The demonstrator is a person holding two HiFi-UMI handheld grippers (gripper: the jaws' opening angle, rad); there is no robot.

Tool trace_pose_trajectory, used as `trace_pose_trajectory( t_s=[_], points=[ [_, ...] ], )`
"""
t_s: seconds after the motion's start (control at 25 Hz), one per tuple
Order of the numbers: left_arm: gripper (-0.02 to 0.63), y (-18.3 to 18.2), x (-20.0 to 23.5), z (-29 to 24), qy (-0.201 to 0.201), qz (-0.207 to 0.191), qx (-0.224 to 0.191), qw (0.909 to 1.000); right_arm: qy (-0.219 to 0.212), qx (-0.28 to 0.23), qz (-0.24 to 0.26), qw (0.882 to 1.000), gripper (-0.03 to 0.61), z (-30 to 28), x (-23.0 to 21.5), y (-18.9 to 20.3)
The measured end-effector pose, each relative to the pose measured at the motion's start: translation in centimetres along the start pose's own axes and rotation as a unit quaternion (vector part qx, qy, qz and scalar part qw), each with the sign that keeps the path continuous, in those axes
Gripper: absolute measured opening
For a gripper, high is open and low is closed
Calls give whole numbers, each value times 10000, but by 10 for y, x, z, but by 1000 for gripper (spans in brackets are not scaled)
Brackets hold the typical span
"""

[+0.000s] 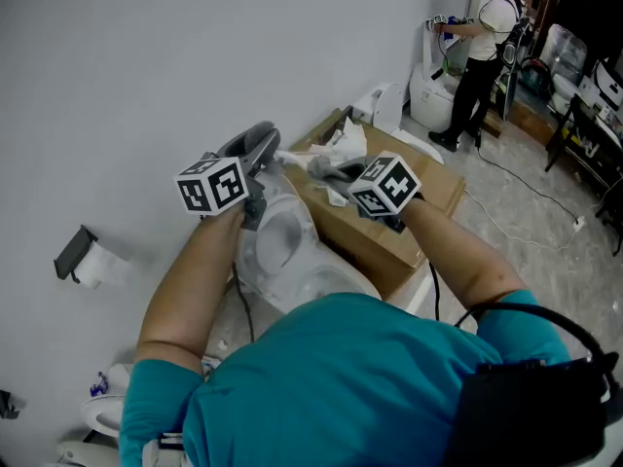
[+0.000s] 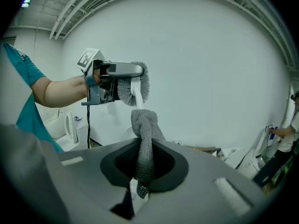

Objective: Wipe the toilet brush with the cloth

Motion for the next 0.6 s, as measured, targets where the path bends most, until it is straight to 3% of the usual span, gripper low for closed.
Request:
trace_pose_trajectory(
  t_s=[0.6],
  points=[
    [175,-18,20,8,-148,194,-227,9994,125,228,-37,9997,18,3,-9,19]
  ],
)
Point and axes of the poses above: the fingertips, and each gripper's own axes: z backward along the fingers, x to its left, y out of its underside, the point moved 4 cm from there along z, backward along the fingers, and after that the axes turned 10 degrees about -y, right-handed, at the moved point
